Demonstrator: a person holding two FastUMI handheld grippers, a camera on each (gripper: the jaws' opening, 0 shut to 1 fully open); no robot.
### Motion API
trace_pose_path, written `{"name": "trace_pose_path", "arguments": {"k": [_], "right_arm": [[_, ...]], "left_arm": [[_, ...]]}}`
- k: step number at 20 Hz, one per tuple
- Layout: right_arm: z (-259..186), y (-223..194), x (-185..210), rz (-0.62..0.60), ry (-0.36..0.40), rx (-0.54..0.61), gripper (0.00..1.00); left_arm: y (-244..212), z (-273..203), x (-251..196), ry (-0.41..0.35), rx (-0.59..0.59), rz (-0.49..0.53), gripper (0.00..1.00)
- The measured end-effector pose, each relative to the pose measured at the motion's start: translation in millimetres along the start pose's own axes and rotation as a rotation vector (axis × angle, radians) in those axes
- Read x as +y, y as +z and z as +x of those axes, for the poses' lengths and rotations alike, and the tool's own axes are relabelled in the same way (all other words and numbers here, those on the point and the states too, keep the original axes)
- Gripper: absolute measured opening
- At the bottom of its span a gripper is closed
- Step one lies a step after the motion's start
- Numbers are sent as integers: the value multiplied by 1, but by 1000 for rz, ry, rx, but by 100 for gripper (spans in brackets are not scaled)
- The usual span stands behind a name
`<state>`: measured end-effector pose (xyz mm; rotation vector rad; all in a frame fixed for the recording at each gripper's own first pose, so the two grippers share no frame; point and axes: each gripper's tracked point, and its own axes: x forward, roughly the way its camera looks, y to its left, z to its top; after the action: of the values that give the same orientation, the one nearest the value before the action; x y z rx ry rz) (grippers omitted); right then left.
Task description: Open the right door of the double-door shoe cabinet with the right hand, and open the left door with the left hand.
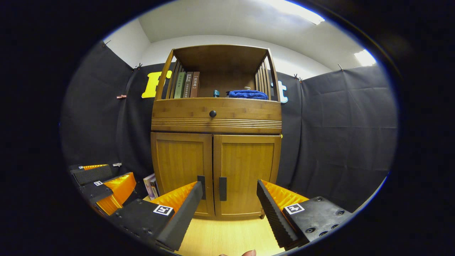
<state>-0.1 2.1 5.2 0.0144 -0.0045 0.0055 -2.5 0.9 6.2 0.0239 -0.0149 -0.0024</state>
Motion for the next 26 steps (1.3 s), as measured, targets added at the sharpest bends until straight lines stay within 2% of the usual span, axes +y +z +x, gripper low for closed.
{"name": "trace_pose_path", "arguments": {"k": [2, 5, 6, 7, 14, 22, 23, 24, 25, 26], "right_arm": [[11, -3, 4, -9, 23, 4, 97], [45, -11, 6, -11, 41, -3, 99], [57, -16, 7, -6, 48, 0, 95], [72, -22, 6, 0, 56, 5, 97], [159, -86, 16, 6, 129, 23, 98], [236, -178, 12, 38, 113, 153, 97], [242, -183, 12, 37, 111, 159, 86], [248, -186, 11, 36, 106, 164, 86], [254, -190, 11, 39, 104, 170, 74], [257, -194, 13, 44, 106, 176, 73]], "left_arm": [[-3, 5, 1, 10, 5, 2, 94], [-8, 13, 4, 34, 9, 0, 94], [-10, 17, 6, 44, 14, -3, 94], [-15, 19, 6, 53, 23, -8, 93], [-31, 46, 10, 120, 49, -11, 94], [-41, 72, 16, 186, 69, 5, 94], [-43, 74, 16, 191, 74, 7, 94], [-45, 77, 17, 196, 78, 9, 94], [-48, 80, 20, 202, 85, 12, 94], [-50, 83, 21, 208, 91, 14, 94]]}}
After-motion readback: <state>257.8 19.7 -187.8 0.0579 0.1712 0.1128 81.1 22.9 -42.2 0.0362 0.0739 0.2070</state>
